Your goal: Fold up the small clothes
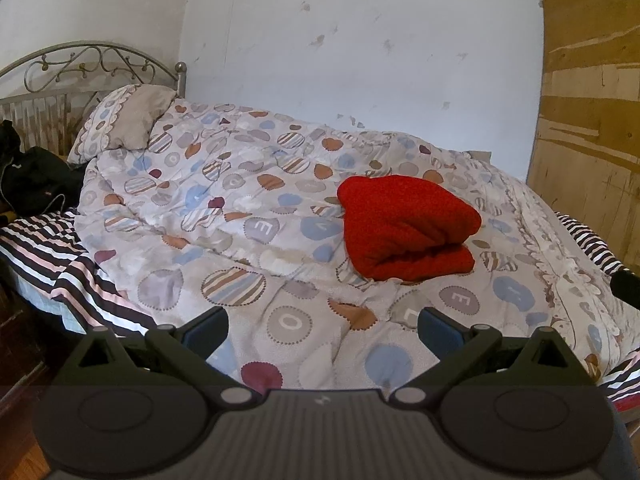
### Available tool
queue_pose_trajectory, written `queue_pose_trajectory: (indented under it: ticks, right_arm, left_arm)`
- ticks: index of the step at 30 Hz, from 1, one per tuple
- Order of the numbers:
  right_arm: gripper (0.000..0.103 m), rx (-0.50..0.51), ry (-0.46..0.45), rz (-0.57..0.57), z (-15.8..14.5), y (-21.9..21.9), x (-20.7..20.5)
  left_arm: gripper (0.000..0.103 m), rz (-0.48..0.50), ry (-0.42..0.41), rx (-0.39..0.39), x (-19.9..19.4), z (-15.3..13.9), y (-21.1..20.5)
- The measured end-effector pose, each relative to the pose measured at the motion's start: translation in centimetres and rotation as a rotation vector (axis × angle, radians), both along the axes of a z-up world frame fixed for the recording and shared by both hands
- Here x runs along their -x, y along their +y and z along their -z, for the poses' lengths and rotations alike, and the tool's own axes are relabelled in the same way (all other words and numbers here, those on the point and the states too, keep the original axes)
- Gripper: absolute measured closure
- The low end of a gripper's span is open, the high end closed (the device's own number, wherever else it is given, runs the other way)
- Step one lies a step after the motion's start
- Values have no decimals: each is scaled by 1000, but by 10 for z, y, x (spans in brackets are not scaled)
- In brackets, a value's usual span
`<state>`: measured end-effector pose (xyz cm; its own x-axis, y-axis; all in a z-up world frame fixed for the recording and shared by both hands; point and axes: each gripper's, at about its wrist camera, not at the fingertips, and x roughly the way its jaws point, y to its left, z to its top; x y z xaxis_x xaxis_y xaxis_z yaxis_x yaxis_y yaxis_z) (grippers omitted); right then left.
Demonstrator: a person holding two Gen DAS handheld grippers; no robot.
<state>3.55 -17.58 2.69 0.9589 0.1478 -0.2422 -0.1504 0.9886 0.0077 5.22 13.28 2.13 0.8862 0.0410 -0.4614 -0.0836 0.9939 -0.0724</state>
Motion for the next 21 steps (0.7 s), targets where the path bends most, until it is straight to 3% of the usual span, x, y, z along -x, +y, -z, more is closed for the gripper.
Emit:
queue_pose_trajectory:
  ticks: [21]
  right_arm:
    - [0, -18, -6, 11, 0, -7, 2]
  left_arm:
    - [0, -16, -5, 0, 3, 1, -3]
